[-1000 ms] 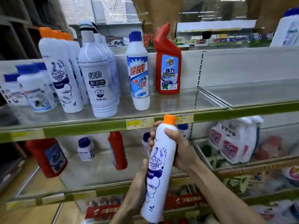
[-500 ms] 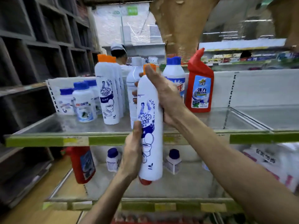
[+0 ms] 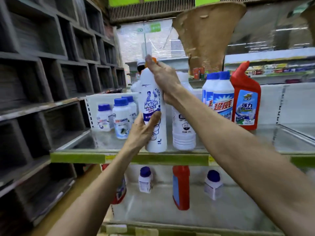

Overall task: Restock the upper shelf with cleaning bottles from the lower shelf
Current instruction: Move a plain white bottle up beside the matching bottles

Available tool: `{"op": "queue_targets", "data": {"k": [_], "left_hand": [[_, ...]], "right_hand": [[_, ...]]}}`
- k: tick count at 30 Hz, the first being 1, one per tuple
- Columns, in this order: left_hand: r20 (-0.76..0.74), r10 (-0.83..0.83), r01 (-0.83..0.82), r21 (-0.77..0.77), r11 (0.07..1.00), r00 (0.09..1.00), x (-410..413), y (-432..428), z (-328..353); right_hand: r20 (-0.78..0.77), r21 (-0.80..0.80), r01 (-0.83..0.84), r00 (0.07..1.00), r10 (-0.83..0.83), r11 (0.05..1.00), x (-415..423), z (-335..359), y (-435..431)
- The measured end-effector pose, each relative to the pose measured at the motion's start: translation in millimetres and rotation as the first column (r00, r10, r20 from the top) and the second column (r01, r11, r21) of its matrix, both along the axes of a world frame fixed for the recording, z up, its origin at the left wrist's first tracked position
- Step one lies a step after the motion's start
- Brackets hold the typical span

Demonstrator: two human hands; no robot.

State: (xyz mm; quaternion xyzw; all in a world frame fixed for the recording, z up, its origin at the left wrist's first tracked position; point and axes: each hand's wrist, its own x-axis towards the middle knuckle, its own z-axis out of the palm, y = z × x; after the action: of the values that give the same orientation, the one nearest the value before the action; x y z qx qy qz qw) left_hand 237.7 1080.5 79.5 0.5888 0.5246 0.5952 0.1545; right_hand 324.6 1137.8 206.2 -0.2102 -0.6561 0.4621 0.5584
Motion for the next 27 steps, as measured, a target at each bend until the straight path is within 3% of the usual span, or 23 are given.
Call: {"op": "queue_targets", "data": {"k": [7,16,22,24,27], "left_hand": [[-0.014,0.031,-0.032,-0.023,0.999,0.999,-34.0,34.2,-11.6],[-0.052,0.134,-0.134,-0.005,0.991,0.99,-41.7,50.9,-27.5],[0.082,0.029,-0.028,-0.019,0.999,0.996,-42.6,42.5,-28.2],[0.063,0.121,-0.123,0.024,0.992,0.991,-44.0,33.9,-30.0],[0.157,0.182,-0.21,0.183,0.96,0.971,-40.5,5.2,-37.7]], "right_hand": [[0.042,0.018,0.137,0.99,-0.138,0.99,-25.9,-16.5,21.2],[0.109,0.208,0.215,0.964,-0.241,0.954,-35.3,-25.0,25.6],[0.155,0.235,0.296,0.929,-0.336,0.926,-28.4,-29.7,19.9],[0.159,0.281,0.349,0.902,-0.402,0.894,-17.9,-35.1,11.3],[0.029,0.287,0.329,0.936,-0.351,0.9,3.2,-53.6,-10.0]]}}
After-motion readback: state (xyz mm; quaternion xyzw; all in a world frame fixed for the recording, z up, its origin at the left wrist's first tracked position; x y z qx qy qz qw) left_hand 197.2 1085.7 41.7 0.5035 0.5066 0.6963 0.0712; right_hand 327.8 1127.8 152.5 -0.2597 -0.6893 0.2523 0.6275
